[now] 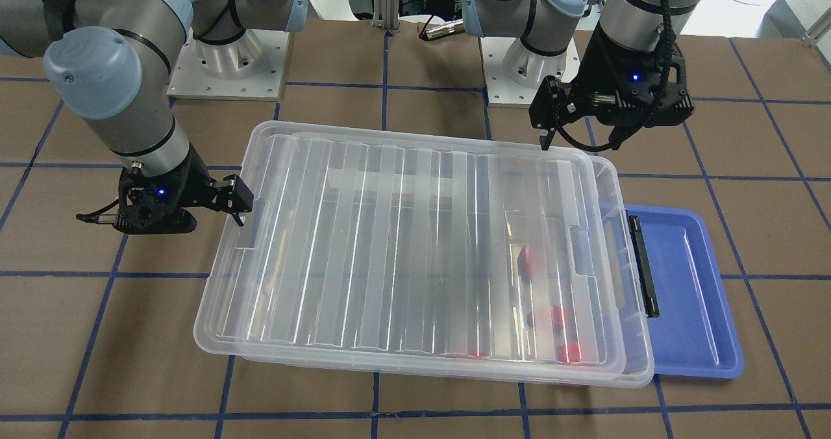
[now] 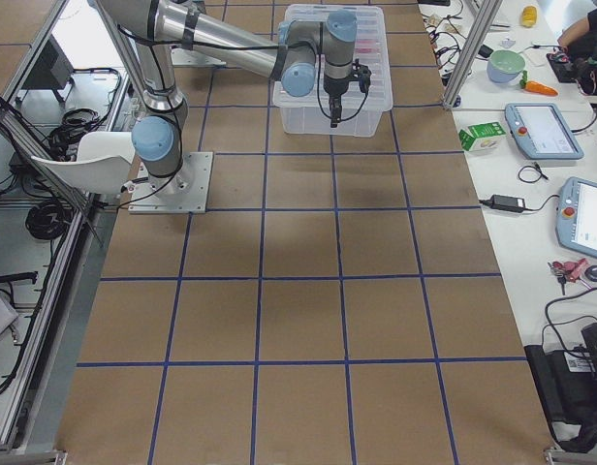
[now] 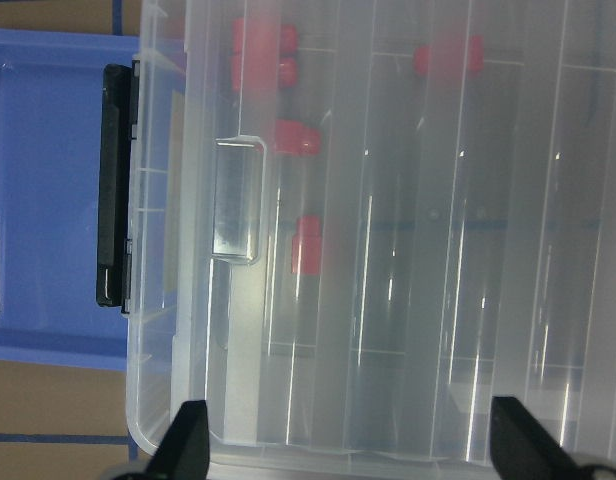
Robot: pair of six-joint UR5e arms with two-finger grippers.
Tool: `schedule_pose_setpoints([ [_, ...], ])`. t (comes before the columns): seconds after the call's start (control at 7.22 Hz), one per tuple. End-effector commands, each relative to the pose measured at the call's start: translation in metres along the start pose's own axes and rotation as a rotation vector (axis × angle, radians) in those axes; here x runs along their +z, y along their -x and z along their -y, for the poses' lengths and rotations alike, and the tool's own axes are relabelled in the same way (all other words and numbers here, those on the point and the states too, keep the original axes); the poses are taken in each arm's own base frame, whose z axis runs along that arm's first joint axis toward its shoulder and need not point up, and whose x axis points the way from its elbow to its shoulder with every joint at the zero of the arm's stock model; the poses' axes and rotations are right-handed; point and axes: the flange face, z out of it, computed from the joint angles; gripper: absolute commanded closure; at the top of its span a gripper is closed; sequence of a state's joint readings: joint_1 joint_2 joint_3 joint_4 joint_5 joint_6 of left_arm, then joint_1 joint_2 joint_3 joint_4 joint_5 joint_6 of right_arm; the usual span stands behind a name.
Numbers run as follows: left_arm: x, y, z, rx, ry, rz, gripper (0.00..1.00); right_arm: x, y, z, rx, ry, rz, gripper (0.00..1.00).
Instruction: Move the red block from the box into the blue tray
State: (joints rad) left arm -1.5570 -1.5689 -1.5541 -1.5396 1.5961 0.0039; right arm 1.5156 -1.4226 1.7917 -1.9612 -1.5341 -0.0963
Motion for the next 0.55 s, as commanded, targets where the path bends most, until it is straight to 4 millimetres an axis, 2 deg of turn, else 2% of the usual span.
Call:
schedule_pose_setpoints([
  [0.0, 0.004, -0.002, 0.001, -0.001, 0.007, -0.001, 0.0, -0.002, -0.033, 0.004, -0.005, 0.001, -0.009, 0.0],
  [0.28, 0.005, -0.003, 0.003, -0.002, 0.007, -0.006, 0.0, -0.007, -0.047, 0.006, -0.033, -0.004, -0.035, 0.0],
  [0.42, 0.006, -0.004, 0.004, -0.005, 0.01, -0.019, 0.0, -0.017, -0.057, 0.012, -0.047, -0.017, -0.04, 0.0],
])
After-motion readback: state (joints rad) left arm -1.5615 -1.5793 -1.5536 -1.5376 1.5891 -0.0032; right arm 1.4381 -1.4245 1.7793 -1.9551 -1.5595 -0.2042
